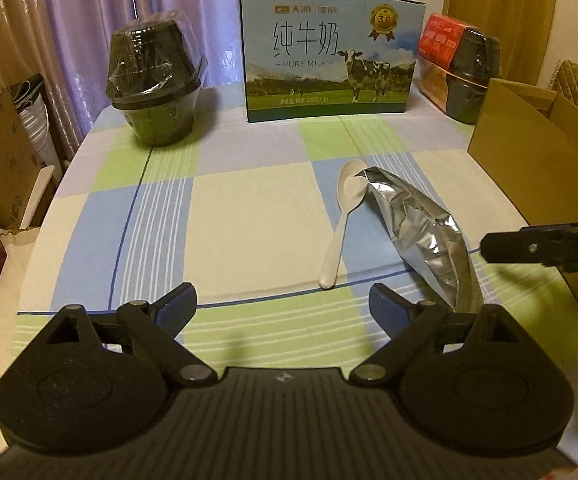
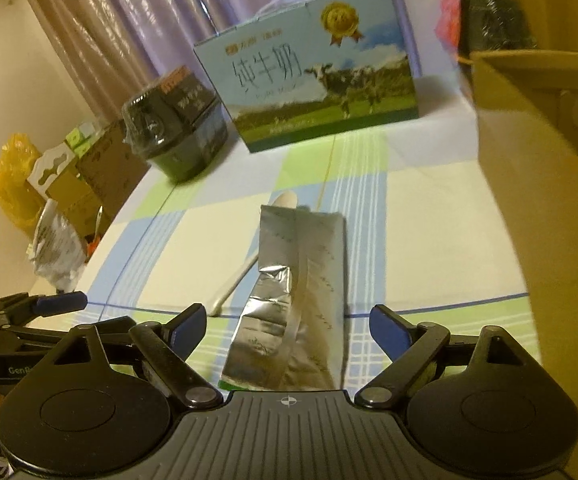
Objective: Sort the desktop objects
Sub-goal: 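Grasp the white plastic spoon with the left tool while the right tool grasps the silver foil bag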
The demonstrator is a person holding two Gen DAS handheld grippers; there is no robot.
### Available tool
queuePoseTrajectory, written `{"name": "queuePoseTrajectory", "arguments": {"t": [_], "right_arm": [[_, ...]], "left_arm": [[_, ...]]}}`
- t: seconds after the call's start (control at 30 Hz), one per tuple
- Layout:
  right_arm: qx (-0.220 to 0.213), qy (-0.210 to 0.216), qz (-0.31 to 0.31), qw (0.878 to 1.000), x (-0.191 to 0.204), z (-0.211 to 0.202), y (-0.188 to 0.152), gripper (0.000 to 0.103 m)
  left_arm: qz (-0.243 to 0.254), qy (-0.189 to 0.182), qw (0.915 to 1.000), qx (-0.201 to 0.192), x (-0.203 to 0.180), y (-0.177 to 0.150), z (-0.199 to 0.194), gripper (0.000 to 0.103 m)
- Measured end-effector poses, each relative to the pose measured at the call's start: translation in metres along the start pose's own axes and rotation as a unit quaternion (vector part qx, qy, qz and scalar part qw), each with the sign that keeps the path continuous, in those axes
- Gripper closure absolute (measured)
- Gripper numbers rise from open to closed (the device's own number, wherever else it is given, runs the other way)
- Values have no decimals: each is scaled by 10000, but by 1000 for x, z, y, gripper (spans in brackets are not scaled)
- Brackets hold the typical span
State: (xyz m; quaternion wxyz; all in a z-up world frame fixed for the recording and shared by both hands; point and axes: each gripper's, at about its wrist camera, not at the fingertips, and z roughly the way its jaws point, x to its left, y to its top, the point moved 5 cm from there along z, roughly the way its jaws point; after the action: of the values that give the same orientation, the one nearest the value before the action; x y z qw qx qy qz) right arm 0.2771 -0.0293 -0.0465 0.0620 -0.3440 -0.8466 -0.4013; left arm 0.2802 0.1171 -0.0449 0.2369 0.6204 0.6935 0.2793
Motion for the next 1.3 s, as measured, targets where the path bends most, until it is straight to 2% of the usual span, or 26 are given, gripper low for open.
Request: {"name": "queuePoseTrajectory", "arguments": {"t": [0.13,0.3,0.6,0.8,0.9,1.03,1.17,1.3], "right_arm": [[184,11,-2,9998,-3,18,3,14],[399,93,323,9986,-12,36,9,14],[620,16,448,9971,-22,64,22,14],[810,-139,298,9962,-21,79,23,20],[833,-356,-4,9959,-15,83,23,25],[834,-581,-533,9934,-6,86,18,38],[830,-601,-591,9930,-7,86,18,51],[651,-782,-648,9927,-11,79,26,63]], "left_arm": [[-86,-14,10000,25,3,7,11,12],[-190,-59,9998,79,6,12,22,12],[-19,-54,9995,298,4,11,46,13],[-52,-41,9993,378,5,11,58,13],[-51,-46,9993,377,5,12,61,13],[14,-64,9991,422,2,13,70,13],[163,-22,9990,406,-3,15,77,14],[296,-139,9989,333,-13,19,82,23]]}}
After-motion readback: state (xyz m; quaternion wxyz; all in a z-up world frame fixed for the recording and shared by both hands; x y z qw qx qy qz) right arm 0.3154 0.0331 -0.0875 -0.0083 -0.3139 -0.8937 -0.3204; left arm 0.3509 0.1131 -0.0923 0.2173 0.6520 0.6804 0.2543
